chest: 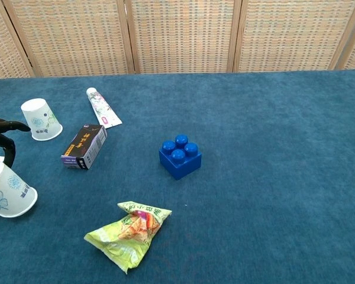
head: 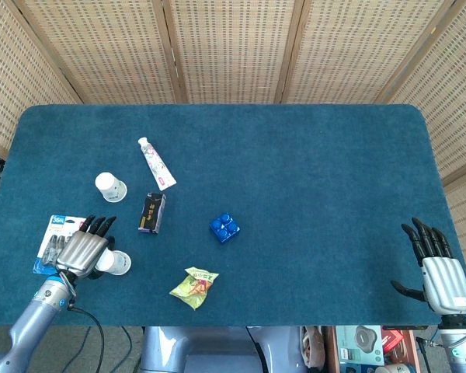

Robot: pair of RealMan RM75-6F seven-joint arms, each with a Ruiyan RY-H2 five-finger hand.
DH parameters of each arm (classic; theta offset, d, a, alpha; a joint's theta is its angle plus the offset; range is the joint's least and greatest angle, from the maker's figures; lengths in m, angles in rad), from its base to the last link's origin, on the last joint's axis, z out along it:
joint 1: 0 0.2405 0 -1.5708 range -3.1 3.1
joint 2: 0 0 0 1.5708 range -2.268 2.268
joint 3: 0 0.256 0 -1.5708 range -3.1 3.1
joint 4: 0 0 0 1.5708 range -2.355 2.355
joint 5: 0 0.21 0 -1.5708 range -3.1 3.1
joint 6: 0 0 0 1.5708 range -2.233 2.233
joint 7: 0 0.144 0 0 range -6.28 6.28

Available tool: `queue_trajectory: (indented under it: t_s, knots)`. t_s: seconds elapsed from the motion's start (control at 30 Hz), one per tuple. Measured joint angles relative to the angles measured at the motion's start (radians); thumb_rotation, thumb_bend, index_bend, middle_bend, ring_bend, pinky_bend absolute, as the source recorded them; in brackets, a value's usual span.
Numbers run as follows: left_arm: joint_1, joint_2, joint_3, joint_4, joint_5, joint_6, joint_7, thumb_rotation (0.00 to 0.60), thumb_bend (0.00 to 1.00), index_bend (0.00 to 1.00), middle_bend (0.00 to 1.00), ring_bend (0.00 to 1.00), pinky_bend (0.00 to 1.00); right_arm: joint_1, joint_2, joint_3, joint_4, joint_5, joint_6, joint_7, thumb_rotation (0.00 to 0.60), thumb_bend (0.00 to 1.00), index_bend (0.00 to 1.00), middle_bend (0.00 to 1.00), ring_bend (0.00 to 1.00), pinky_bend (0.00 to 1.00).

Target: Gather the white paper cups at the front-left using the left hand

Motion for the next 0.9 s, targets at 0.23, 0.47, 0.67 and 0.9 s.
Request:
queue_trajectory:
  t_s: [0.23,0.47,0.67,0.9]
  knots:
    - [-0.004,-0.007,-0.005,0.004,-0.033,-0.006,0.035,0.6,0.23,0.33,0.0,0.0,0.0,0.0,-0.002,0.001,0.001,0.0,0.002,-0.002,0.6,0.14,0.0,0.0,0.0,0.0]
    - [-0.007,-0.022,-0.013,0.002,-0.058,-0.003,0.062,0.6,0.23,0.16,0.0,0.0,0.0,-0.001,-0.001,0.001,0.002,-0.004,0.007,0.003,0.6,0.14,0.0,0.0,0.0,0.0]
    - [-0.005,0.011,-0.025,-0.04,-0.034,-0.007,0.018,0.6,0.23,0.07,0.0,0.0,0.0,-0.001,-0.002,0.002,0.004,-0.004,0.007,0.004,0.6,0.14,0.0,0.0,0.0,0.0]
    - [-0.009,0.15,-0.055,-0.16,0.006,-0.042,-0.101,0.6,0.23,0.06,0.0,0.0,0.0,0.0,-0.004,0.002,0.007,-0.003,0.005,0.005,0.6,0.14,0.0,0.0,0.0,0.0]
